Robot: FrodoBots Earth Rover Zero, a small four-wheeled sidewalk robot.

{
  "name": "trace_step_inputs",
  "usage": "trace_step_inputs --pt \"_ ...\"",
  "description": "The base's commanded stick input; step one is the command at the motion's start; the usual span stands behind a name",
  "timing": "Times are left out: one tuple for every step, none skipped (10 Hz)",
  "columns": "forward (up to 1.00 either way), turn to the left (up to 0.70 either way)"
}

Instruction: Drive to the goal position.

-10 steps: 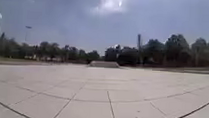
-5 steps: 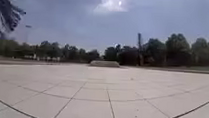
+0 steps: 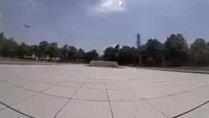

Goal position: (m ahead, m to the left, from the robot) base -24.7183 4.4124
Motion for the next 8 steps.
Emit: trace_step_inputs --pt "0.0 -0.7" --pt "0.0 -0.7" --pt "0.0 -0.7" --pt "0.0 -0.7" --pt "0.0 -0.7" --pt "0.0 -0.7" --pt "0.0 -0.7" --pt "0.0 -0.7"
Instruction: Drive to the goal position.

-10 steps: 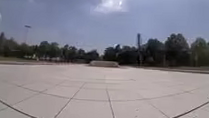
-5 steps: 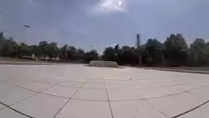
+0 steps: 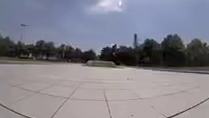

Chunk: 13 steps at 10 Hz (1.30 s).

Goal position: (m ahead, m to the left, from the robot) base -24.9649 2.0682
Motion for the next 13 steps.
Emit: trace_step_inputs --pt "0.0 -0.7" --pt "0.0 -0.7" --pt "0.0 -0.7" --pt "0.0 -0.7" --pt "0.0 -0.7" --pt "0.0 -0.7" --pt "0.0 -0.7" --pt "0.0 -0.7" --pt "0.0 -0.7" --pt "0.0 -0.7" --pt "0.0 -0.7" --pt "0.0 -0.7" --pt "0.0 -0.7"
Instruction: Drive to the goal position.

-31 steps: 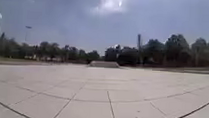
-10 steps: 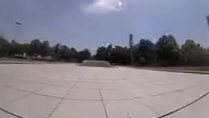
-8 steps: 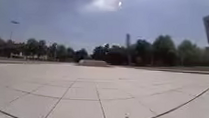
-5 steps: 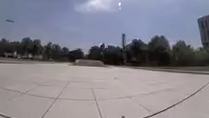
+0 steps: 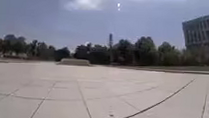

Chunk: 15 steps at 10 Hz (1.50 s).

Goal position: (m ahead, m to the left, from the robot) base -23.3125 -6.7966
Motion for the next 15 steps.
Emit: trace_step_inputs --pt "0.0 -0.7" --pt "0.0 -0.7" --pt "0.0 -0.7" --pt "0.0 -0.7" --pt "0.0 -0.7" --pt "0.0 -0.7" --pt "0.0 -0.7" --pt "0.0 -0.7" --pt "0.0 -0.7" --pt "0.0 -0.7" --pt "0.0 -0.7" --pt "0.0 -0.7" --pt "0.0 -0.7" --pt "0.0 -0.7" --pt "0.0 -0.7"
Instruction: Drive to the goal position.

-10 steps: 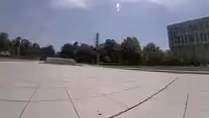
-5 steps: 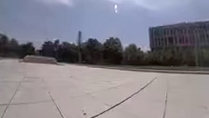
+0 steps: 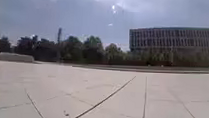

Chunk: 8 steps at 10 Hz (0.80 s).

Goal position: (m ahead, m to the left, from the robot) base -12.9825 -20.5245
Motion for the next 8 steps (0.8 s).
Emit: trace_step_inputs --pt "0.0 -0.7" --pt "0.0 -0.7" --pt "0.0 -0.7" --pt "0.0 -0.7" --pt "0.0 -0.7" --pt "0.0 -0.7" --pt "0.0 -0.7" --pt "0.0 -0.7"
